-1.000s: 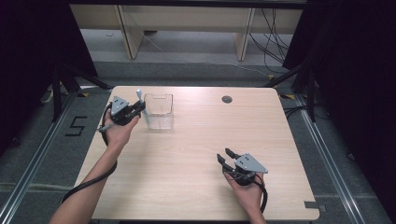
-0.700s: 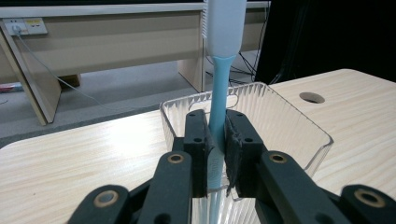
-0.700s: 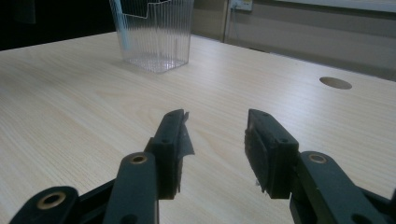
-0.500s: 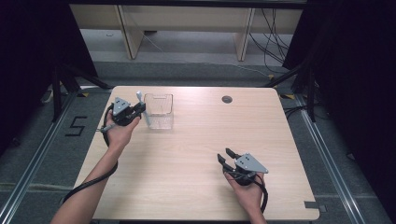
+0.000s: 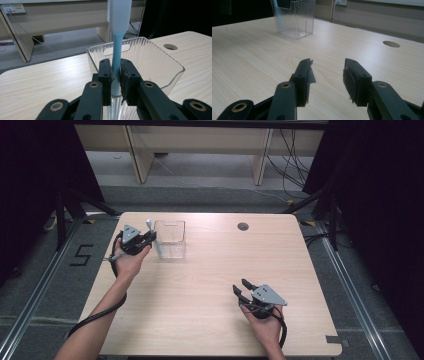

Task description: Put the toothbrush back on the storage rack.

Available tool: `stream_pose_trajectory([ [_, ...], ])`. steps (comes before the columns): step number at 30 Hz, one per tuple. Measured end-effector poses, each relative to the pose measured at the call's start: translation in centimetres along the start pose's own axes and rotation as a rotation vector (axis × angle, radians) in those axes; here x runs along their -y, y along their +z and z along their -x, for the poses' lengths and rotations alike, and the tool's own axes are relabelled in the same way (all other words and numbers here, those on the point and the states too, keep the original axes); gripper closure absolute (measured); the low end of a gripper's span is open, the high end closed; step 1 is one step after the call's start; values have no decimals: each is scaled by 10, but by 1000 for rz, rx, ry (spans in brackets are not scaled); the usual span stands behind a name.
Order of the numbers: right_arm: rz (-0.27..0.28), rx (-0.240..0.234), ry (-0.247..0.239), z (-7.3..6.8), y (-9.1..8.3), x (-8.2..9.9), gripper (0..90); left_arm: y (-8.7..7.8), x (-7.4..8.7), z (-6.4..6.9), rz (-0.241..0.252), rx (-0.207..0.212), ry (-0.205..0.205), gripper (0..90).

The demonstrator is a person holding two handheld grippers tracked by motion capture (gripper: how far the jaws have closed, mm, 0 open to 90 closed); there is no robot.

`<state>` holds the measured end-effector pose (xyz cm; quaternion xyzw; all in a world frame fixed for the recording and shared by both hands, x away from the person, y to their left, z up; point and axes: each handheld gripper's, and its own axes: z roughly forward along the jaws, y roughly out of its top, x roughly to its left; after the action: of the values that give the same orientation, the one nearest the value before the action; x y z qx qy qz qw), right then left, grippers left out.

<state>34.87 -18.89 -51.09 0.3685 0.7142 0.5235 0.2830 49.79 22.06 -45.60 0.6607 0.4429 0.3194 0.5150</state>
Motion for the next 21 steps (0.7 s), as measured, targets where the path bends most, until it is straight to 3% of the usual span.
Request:
stream_pose_trajectory([
  [10, -3, -2, -1, 0, 0, 0, 578, 1, 2, -1, -19, -7, 4, 792],
  [11, 17, -2, -42, 3, 1, 0, 577, 1, 2, -1, -20, -7, 4, 792],
  [12, 17, -2, -43, 3, 1, 0, 577, 1, 2, -1, -21, -7, 3, 792],
  [13, 1, -4, -33, 2, 0, 0, 577, 1, 2, -1, -23, -7, 3, 792],
  [14, -8, -3, 8, -1, 0, 0, 576, 1, 3, -1, -22, -8, 1, 791],
  [21, -1, -10, -19, 1, 1, 0, 572, 1, 3, -1, -26, -12, 2, 780],
])
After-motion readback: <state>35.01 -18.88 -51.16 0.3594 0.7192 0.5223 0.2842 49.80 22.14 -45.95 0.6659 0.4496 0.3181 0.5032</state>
